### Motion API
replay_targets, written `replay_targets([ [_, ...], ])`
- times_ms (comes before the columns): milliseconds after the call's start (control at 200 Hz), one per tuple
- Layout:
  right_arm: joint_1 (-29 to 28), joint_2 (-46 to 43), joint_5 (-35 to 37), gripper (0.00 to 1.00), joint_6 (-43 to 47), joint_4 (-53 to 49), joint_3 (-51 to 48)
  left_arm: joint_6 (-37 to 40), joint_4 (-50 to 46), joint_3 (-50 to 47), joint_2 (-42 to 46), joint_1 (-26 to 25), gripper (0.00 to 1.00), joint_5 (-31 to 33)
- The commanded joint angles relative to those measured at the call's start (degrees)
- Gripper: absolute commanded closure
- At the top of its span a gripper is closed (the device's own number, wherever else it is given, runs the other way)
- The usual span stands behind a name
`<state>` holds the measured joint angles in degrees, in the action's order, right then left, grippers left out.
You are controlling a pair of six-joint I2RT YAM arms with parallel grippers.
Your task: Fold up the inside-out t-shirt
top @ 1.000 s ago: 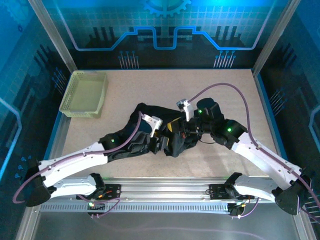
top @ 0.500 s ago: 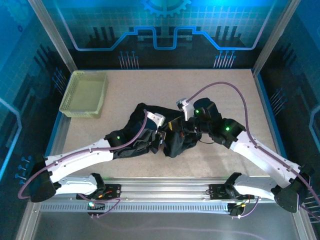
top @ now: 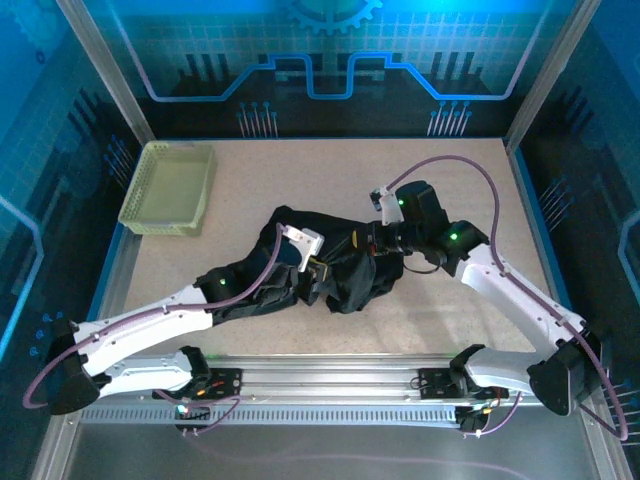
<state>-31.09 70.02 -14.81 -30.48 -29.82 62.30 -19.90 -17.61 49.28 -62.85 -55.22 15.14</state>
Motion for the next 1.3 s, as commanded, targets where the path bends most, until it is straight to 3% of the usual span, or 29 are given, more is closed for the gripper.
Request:
replay_targets([
  [0,2.33,1.50,5.66,1.00,-0.14,-0.83,1.82,1.76,-4.73,-1.96,1.71,0.46,0.76,-1.91],
  [105,1.21,2.53,0.09,1.00,3.14,1.29,1.42,1.95,-4.70,-1.17,1.37,1.23,0.64,-3.04],
  [200,-3.31,1.82,-3.48,1.00,8.72,2.39,2.12,1.21,-4.75,0.14,1.33,3.17,0.46,-2.68],
  [290,-7.66,1.24,-1.81,1.00,12.76,0.64,3.80,1.03,-2.76,0.86,1.52,4.41,0.42,-3.94],
  [445,-8.89,0.05,-1.74,1.00,11.77,1.37,3.97,1.45,-0.36,2.51,-1.30,4.43,0.42,-9.86],
  [630,-10.64,-1.14,-2.53,1.00,13.41,1.63,4.19,1.03,-0.41,2.76,-2.55,4.51,0.63,-5.60],
  [690,-10.94,-1.11,-1.90,1.00,14.83,1.06,3.85,1.07,0.32,2.85,-2.31,4.76,0.72,-5.93],
  [790,-10.97,-1.35,-1.46,1.00,16.88,0.04,3.18,0.96,0.82,3.19,-2.84,5.27,0.79,-6.15],
  [905,-11.09,-2.84,-0.79,1.00,18.64,1.31,1.67,0.71,0.16,3.92,-3.96,5.80,0.97,-7.72],
  [1040,-8.16,-1.02,7.05,0.95,18.79,1.40,1.05,0.09,3.60,2.48,-2.29,6.63,1.00,-17.96],
  [1141,-4.56,2.25,8.03,0.90,18.07,3.25,0.93,-2.38,7.23,1.20,-1.41,9.06,1.00,-27.43],
  [1201,-2.78,4.08,9.29,0.76,16.49,4.07,1.10,-4.75,10.19,0.35,-1.31,11.54,1.00,-33.46],
  [1296,-2.11,5.26,12.01,0.66,16.11,3.40,1.86,-7.88,12.81,-0.99,-1.66,15.03,1.00,-37.24],
])
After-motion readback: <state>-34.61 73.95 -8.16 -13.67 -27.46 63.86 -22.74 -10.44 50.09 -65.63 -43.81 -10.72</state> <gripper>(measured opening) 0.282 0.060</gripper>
